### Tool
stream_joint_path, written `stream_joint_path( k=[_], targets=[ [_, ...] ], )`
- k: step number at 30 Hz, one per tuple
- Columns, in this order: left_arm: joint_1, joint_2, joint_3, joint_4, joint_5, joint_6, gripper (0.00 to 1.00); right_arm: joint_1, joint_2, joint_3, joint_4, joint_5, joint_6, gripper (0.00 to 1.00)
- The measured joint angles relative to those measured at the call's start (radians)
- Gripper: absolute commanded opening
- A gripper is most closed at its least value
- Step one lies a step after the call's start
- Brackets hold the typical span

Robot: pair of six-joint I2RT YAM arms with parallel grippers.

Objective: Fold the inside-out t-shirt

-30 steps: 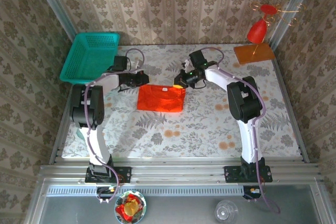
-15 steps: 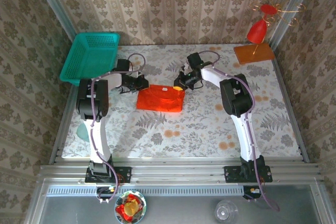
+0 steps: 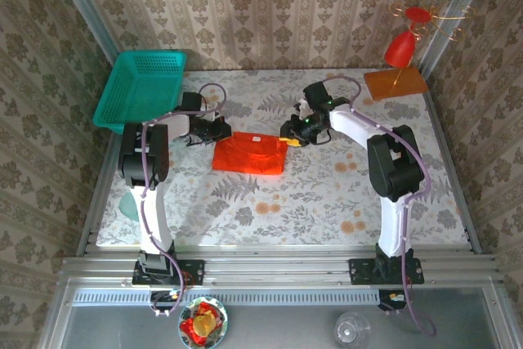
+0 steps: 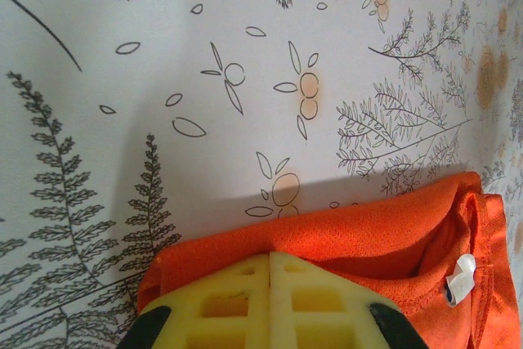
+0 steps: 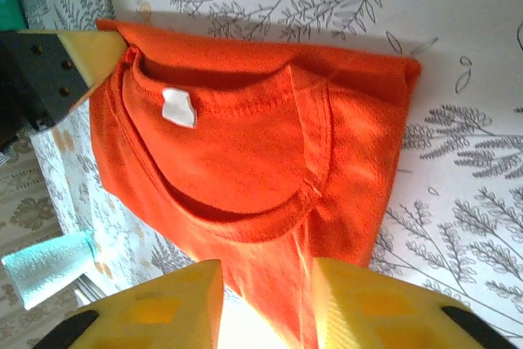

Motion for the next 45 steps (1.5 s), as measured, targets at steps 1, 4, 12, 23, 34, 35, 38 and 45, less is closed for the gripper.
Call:
stream_joint_path(
  k=[1,4,12,23,34,35,38,45],
  targets=[
    [0.001,0.000,-0.001,0.001,0.000,0.000,0.00,0.000,-0.009,-0.023,0.009,0.002,0.001,0.42],
    [0.002,0.000,-0.002,0.004,0.006,0.000,0.00,0.006,-0.011,-0.077,0.031,0.005,0.001,0.45],
    [0.005,-0.001,-0.010,0.018,0.013,-0.001,0.00,0.040,0.009,-0.127,0.082,0.004,0.017,0.53],
    [0.005,-0.004,-0.027,0.045,0.025,-0.008,0.00,0.080,0.109,-0.073,0.158,-0.026,0.067,0.46],
    [0.005,-0.008,-0.039,0.063,0.026,-0.013,0.00,0.085,0.130,-0.059,0.177,-0.033,0.100,0.30],
    [0.005,-0.008,-0.039,0.064,0.026,-0.013,0.01,0.085,0.130,-0.058,0.177,-0.033,0.101,0.29],
    [0.005,-0.008,-0.039,0.065,0.027,-0.013,0.01,0.085,0.130,-0.058,0.177,-0.033,0.101,0.26],
    [0.006,-0.008,-0.043,0.072,0.032,-0.013,0.06,0.080,0.130,-0.058,0.171,-0.020,0.100,0.16]
  ],
)
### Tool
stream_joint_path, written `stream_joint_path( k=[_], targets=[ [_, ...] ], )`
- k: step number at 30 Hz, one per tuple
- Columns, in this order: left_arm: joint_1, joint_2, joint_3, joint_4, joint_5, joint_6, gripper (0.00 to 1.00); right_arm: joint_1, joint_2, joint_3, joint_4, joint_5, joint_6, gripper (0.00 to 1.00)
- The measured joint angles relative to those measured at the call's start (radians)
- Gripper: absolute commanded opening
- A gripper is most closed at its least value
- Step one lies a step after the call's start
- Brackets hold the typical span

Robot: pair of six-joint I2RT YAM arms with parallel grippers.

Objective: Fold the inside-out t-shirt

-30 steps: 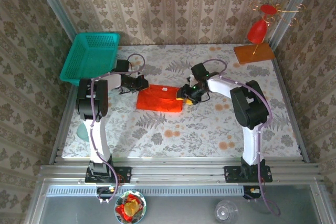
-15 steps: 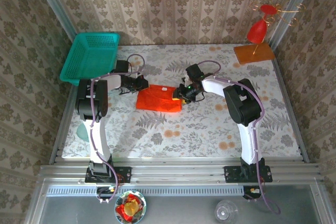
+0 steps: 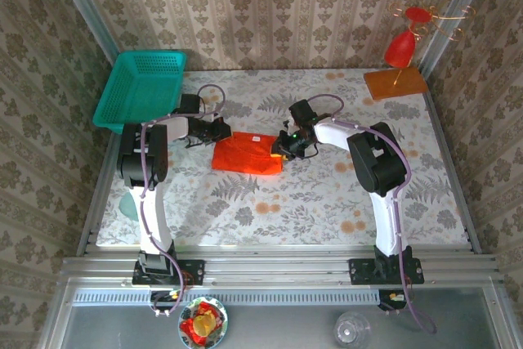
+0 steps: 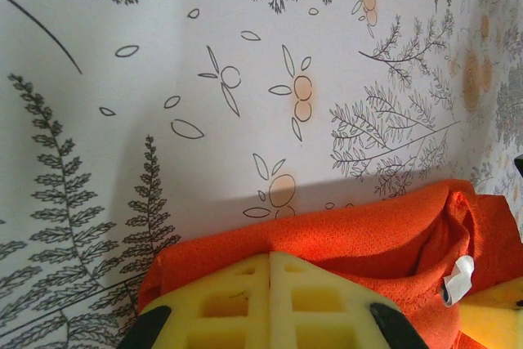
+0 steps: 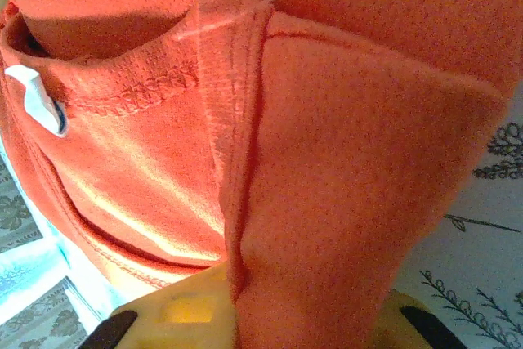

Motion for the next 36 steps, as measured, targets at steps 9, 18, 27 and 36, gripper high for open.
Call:
stream_joint_path(
  k=[9,18,27,36],
  targets=[
    [0.008,-0.092,-0.079,0.017,-0.018,-0.024,0.33,-0.019,-0.007,0.034,-0.121,0.079,-0.093,0.07],
    [0.032,-0.283,-0.167,0.016,-0.030,-0.026,0.36,-0.164,-0.022,0.119,-0.399,0.273,-0.363,0.08],
    [0.032,-0.412,-0.345,0.019,-0.034,-0.026,0.37,-0.332,-0.001,0.303,-0.633,0.619,-0.695,0.07],
    [0.026,-0.525,-0.464,0.041,-0.041,-0.029,0.37,-0.526,0.075,0.436,-0.676,0.775,-0.839,0.08]
  ],
)
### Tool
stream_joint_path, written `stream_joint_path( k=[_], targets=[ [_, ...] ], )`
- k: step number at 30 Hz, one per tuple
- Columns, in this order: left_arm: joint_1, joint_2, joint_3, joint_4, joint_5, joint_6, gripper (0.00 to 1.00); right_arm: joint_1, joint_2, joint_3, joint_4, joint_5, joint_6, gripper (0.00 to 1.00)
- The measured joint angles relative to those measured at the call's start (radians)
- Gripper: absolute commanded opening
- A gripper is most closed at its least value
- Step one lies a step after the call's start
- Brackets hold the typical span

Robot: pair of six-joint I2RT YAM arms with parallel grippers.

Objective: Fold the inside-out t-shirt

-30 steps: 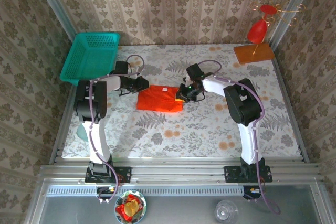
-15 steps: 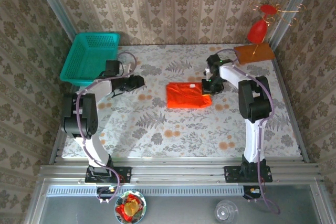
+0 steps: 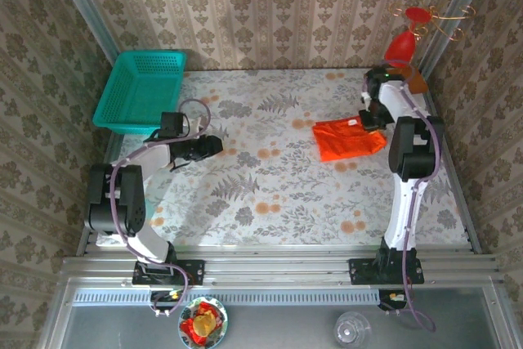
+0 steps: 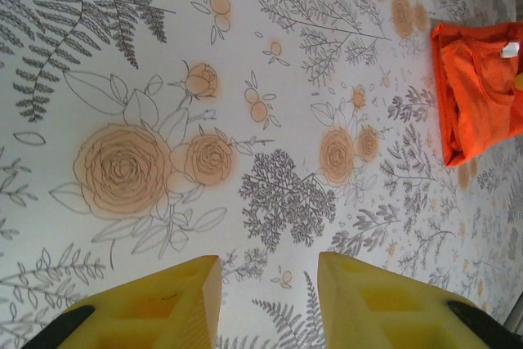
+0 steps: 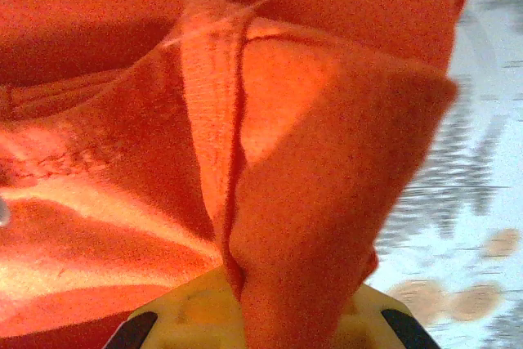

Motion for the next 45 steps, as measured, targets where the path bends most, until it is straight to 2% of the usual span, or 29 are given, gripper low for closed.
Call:
stream_joint_path(
  k=[8,18,20,22,25,28,33,35,39,41,43,44,45],
  targets=[
    [-0.021,-0.056,-0.064,0.015,-0.031,0.000,0.37,-0.178,0.050,0.138,0.010,0.064,-0.024,0.09],
    [-0.022,-0.067,-0.063,-0.026,-0.056,0.016,0.38,-0.215,0.079,0.144,0.087,0.085,-0.056,0.12],
    [-0.022,-0.080,-0.063,-0.037,-0.066,0.019,0.38,-0.216,0.092,0.148,0.096,0.088,-0.055,0.17],
    [-0.022,-0.098,-0.063,-0.046,-0.076,0.023,0.38,-0.216,0.103,0.149,0.099,0.090,-0.051,0.31],
    [-0.022,-0.126,-0.063,-0.060,-0.097,0.033,0.38,-0.216,0.106,0.150,0.097,0.109,-0.043,0.38],
    [-0.022,-0.143,-0.063,-0.073,-0.121,0.042,0.38,-0.216,0.105,0.153,0.093,0.142,-0.018,0.49],
    [-0.022,-0.159,-0.063,-0.101,-0.162,0.055,0.40,-0.216,0.060,0.105,0.112,0.211,0.011,0.57],
    [-0.022,-0.171,-0.064,-0.109,-0.180,0.059,0.42,-0.216,0.006,0.042,0.137,0.224,0.024,0.58],
    [-0.016,-0.209,-0.079,-0.113,-0.226,0.075,0.45,-0.215,-0.143,-0.109,0.198,0.223,0.067,0.68],
    [-0.010,-0.223,-0.089,-0.115,-0.252,0.082,0.49,-0.213,-0.211,-0.174,0.222,0.213,0.092,0.72],
    [-0.007,-0.238,-0.097,-0.118,-0.286,0.091,0.53,-0.208,-0.279,-0.250,0.256,0.202,0.129,0.81],
    [-0.007,-0.245,-0.101,-0.117,-0.302,0.093,0.61,-0.205,-0.307,-0.289,0.274,0.195,0.141,0.83],
    [-0.006,-0.254,-0.104,-0.117,-0.320,0.101,0.68,-0.196,-0.347,-0.346,0.298,0.187,0.166,0.92]
  ],
)
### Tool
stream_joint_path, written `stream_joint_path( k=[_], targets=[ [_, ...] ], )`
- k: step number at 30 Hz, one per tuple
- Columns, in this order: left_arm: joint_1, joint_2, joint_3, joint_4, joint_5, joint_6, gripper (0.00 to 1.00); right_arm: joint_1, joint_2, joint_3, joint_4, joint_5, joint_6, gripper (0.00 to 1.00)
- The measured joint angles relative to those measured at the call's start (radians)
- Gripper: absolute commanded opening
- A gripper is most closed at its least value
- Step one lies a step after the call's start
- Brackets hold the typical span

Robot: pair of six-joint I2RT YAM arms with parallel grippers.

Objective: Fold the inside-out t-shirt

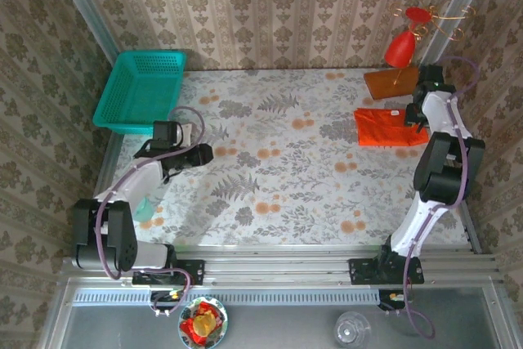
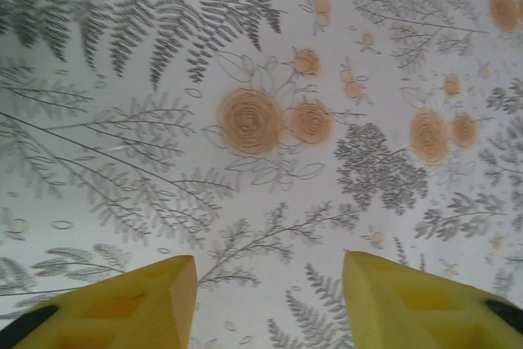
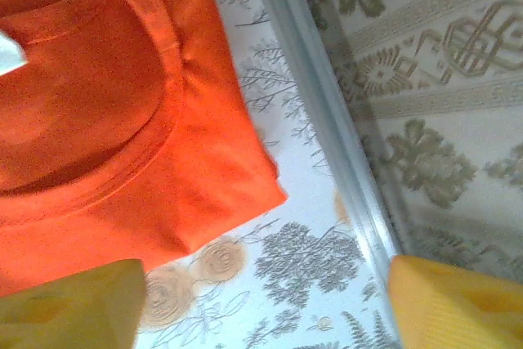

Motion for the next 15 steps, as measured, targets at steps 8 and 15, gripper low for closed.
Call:
stream_joint_path(
  k=[8,15],
  targets=[
    [0.019,-0.056,-0.037,0.037,-0.157,0.026,1.00,0.119,-0.266,-0.397,0.209,-0.076,0.117,1.00],
    [0.061,-0.094,-0.108,0.145,-0.309,0.073,1.00,0.227,-0.460,-0.719,0.504,-0.140,0.131,1.00]
  ],
)
